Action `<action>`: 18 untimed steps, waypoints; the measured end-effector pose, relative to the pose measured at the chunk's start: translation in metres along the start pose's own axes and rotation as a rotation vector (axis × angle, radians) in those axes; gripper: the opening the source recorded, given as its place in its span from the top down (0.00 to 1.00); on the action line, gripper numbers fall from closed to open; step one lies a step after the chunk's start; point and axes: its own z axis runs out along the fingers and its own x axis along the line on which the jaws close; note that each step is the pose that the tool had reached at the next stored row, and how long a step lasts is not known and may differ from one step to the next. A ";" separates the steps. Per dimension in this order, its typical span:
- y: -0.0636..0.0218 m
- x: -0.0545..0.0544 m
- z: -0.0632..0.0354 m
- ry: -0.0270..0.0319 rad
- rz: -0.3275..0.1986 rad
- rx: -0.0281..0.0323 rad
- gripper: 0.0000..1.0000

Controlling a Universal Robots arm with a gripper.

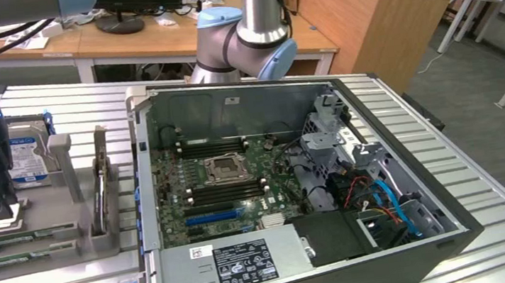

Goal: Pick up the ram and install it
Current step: 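Pick up the ram and move it above insertion slot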

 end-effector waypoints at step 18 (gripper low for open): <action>-0.0006 0.000 0.0164 0.0001 0.000 -0.0001 0.71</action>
